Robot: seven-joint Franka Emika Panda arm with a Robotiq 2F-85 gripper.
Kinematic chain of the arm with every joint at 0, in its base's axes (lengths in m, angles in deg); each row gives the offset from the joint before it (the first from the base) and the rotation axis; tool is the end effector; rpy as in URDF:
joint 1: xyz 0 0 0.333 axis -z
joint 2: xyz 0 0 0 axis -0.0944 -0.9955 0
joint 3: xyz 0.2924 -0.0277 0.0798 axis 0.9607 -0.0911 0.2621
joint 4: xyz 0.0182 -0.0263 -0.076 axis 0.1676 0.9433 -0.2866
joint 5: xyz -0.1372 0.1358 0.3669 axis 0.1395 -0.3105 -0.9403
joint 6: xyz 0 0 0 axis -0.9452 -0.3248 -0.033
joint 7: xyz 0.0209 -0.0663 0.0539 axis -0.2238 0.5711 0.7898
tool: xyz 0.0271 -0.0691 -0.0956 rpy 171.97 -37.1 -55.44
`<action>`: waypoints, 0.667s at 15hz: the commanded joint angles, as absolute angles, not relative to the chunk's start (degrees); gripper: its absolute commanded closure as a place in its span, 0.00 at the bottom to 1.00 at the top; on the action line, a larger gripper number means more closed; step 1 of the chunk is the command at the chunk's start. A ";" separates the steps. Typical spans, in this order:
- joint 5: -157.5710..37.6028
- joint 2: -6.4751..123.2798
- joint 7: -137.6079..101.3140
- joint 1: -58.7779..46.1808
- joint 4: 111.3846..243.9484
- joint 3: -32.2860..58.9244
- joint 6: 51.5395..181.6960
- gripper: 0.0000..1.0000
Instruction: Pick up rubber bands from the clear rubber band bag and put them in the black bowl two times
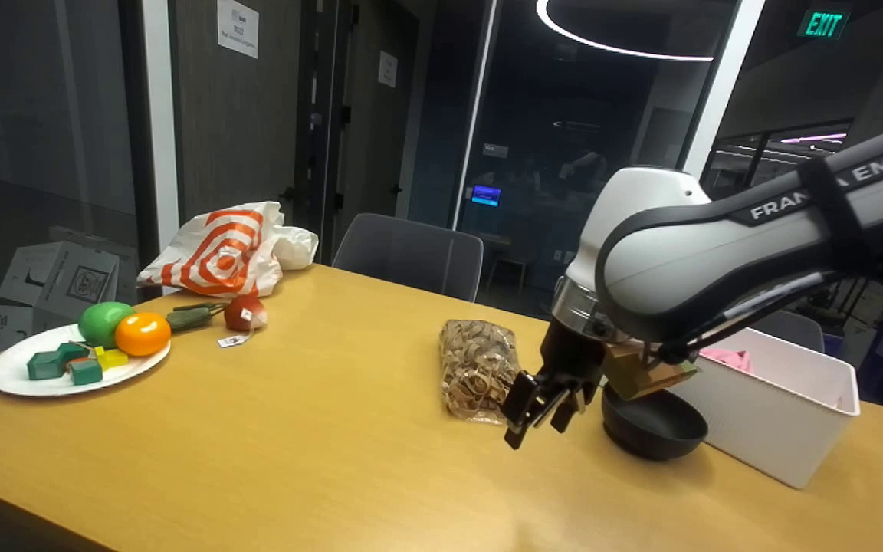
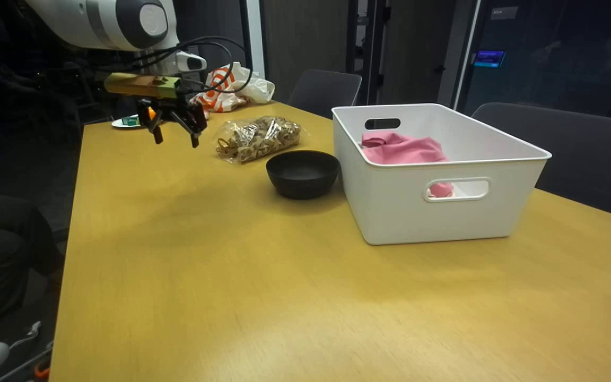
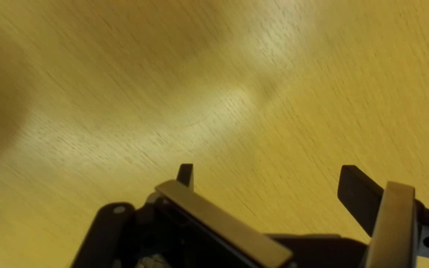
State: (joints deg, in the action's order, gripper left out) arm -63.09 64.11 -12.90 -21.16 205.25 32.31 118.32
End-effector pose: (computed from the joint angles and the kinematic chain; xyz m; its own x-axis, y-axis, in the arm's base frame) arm 0.5148 0.3052 0.3057 0.8547 0.5088 0.1029 0.5153 -0.8556 -0.0492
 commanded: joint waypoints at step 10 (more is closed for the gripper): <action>-61.58 54.07 -10.71 -21.32 197.50 32.38 122.74 0.00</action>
